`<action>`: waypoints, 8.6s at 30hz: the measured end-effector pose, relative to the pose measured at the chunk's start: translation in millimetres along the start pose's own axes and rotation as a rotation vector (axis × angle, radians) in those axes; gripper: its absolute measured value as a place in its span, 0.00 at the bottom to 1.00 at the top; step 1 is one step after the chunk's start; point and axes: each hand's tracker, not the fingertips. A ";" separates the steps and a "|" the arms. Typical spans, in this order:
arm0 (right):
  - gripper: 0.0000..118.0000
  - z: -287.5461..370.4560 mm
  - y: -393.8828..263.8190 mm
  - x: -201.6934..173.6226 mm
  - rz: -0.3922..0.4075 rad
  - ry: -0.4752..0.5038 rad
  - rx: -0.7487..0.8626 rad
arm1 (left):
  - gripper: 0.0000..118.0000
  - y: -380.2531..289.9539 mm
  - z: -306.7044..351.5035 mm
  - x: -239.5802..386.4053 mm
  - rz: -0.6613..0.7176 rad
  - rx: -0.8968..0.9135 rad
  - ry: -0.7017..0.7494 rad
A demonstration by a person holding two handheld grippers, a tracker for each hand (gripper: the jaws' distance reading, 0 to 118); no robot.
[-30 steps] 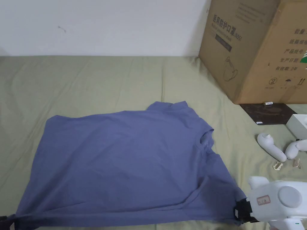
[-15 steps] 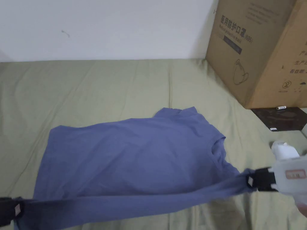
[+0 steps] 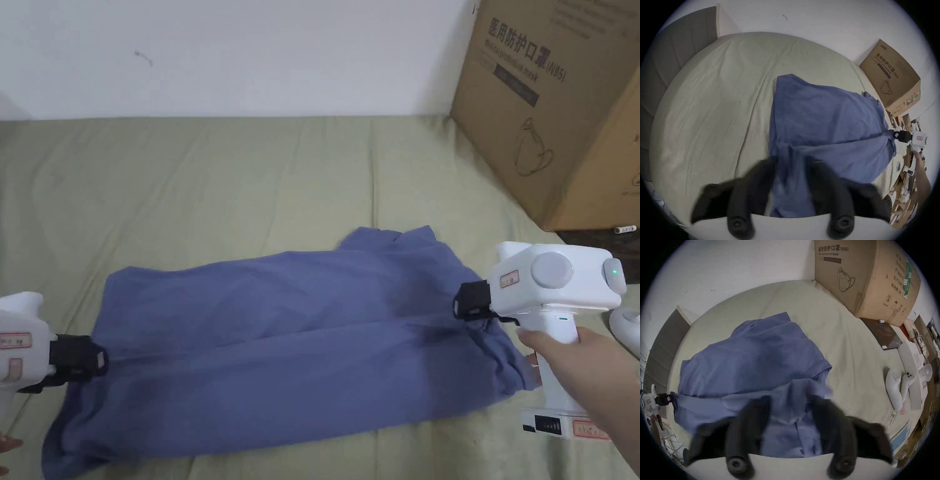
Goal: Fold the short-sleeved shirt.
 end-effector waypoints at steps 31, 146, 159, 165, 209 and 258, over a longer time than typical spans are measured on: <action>0.00 130.5 -137.8 20.9 -0.216 0.253 0.169 | 0.78 -95.8 -24.0 -18.8 0.127 -0.102 0.075; 0.00 90.4 33.5 6.9 -0.030 0.116 0.156 | 0.00 22.8 98.5 11.0 -0.196 0.205 -0.055; 0.00 163.5 -184.5 67.2 -0.198 0.153 0.069 | 0.00 -112.4 133.9 -20.5 -0.195 0.106 -0.126; 0.15 126.3 -251.8 90.8 -0.240 0.143 -0.035 | 0.18 -169.1 117.5 -47.5 -0.078 0.053 -0.146; 0.00 178.6 -167.5 -59.9 -0.105 0.142 0.129 | 1.00 -156.7 11.7 -150.6 0.583 -0.021 -0.903; 0.00 207.0 -200.4 -52.9 -0.054 0.286 0.166 | 0.05 -120.4 61.2 95.1 -0.127 -0.075 -0.346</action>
